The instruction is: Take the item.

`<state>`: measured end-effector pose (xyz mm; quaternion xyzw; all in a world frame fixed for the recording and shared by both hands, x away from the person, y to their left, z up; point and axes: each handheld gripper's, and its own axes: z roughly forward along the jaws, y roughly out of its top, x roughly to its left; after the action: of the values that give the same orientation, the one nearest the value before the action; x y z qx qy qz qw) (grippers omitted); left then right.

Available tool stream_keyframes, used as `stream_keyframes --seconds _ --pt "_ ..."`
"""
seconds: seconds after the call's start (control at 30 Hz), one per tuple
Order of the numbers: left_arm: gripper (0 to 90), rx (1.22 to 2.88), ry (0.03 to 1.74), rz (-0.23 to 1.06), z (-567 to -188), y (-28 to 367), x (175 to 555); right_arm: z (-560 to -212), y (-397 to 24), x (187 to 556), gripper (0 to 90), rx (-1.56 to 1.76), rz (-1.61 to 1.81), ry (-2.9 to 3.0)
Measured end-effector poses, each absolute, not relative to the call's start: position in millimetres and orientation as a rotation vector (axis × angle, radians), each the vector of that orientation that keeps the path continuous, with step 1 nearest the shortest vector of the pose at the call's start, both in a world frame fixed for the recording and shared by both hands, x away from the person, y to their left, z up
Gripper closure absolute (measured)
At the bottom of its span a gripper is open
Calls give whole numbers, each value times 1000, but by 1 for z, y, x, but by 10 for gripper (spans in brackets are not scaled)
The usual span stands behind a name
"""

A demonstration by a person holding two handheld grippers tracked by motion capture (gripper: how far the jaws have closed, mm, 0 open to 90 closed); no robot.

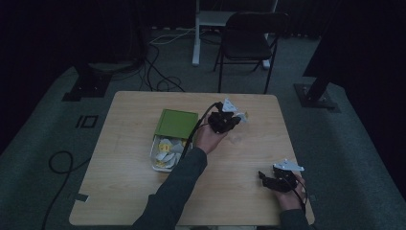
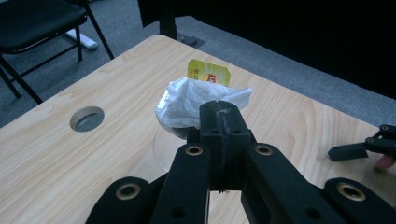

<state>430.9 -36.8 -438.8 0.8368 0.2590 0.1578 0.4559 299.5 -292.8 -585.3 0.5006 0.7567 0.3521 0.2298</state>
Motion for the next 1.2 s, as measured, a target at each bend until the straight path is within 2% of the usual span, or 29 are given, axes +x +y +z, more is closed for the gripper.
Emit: stream_keyframes --seconds 0.87,0.9,0.97,1.2 --pt "900 2122 701 370 -462 -54 447 -585 -293 299 292 1372 969 2086" --pt "813 2125 709 370 -462 -54 447 -585 -293 299 293 1372 969 2086" --pt "714 2122 717 371 -462 -53 446 -585 -293 299 293 1372 969 2086" --pt "623 2078 758 379 -448 -35 439 -585 -293 299 292 1372 969 2086"
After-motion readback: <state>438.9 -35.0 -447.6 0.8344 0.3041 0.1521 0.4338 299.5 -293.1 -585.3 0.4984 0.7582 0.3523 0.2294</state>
